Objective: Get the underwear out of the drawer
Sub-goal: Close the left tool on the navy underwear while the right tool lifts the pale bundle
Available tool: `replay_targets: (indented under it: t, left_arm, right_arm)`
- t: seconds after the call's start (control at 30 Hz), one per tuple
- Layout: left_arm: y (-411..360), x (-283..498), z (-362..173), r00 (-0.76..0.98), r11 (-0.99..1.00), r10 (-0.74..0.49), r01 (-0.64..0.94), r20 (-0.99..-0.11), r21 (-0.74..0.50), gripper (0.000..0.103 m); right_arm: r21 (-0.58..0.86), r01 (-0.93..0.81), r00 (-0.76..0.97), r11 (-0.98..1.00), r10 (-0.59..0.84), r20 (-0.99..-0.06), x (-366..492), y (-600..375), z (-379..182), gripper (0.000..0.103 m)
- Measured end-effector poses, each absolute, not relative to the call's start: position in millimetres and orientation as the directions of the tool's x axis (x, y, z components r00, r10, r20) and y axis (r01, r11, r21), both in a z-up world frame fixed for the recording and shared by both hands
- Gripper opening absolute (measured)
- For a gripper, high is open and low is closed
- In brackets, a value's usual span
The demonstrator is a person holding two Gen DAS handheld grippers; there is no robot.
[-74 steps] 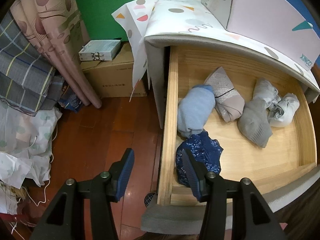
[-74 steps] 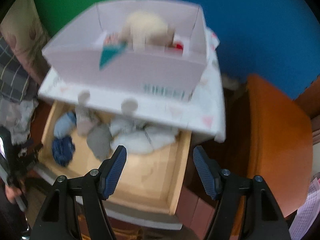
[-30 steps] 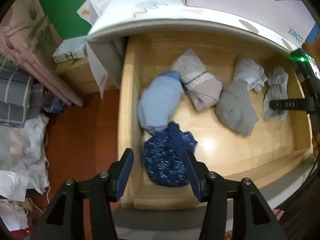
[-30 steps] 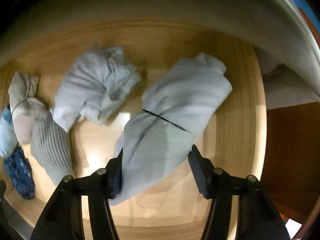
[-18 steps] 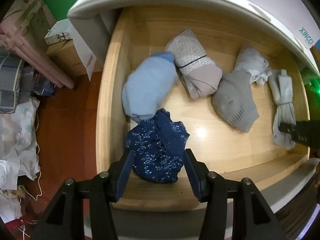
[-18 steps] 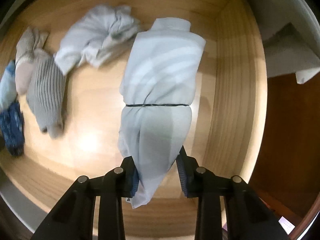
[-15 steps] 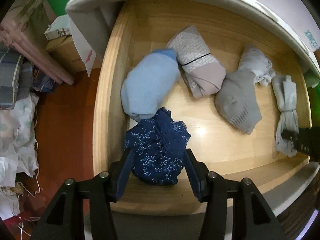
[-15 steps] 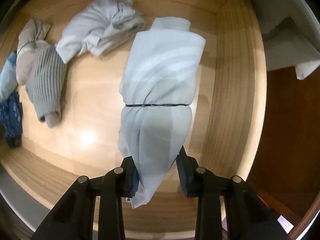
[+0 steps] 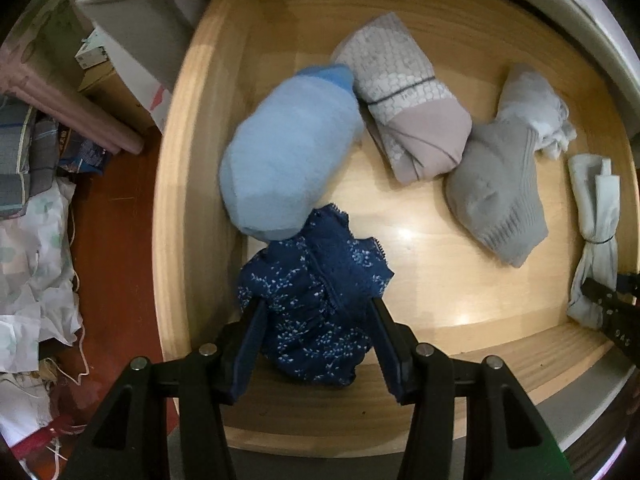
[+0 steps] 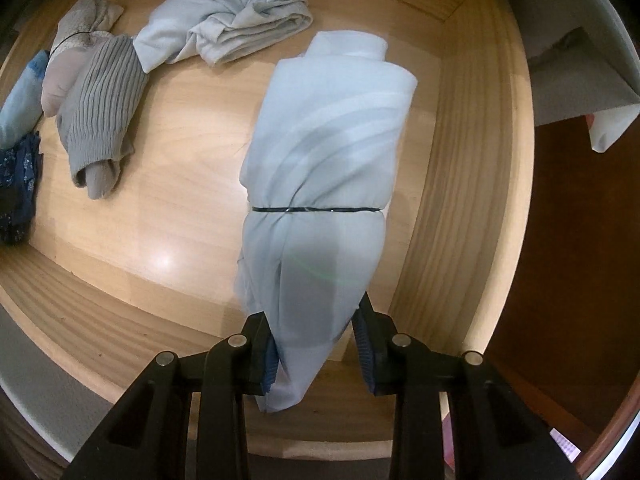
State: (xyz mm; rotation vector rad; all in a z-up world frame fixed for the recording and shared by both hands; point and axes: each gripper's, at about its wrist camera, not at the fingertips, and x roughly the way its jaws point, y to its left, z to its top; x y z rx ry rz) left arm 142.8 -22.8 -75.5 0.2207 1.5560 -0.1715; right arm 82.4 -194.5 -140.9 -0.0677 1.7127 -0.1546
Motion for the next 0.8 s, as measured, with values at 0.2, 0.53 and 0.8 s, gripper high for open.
replay_targets:
  t: [0.2, 0.53, 0.8]
  left_arm:
    - [-33.1, 141.5, -78.2, -0.011, 0.961, 0.045, 0.272, -0.999, 0.04, 0.053]
    - [-45.8, 139.1, -81.8, -0.037, 0.953, 0.041, 0.301, -0.998, 0.028, 0.053]
    - [-48.4, 140.2, -85.0, -0.03, 0.952, 0.064, 0.302, -0.997, 0.052, 0.034]
  right_arm:
    - [-0.151, 0.035, -0.135, 0.988, -0.145, -0.98, 80.9, -189.7, -145.9, 0.03]
    - [-0.162, 0.023, -0.109, 0.987, -0.159, -0.981, 56.0, -177.1, -111.0, 0.034]
    - [-0.169, 0.018, -0.1, 0.985, -0.167, -0.981, 52.3, -165.3, -115.2, 0.037]
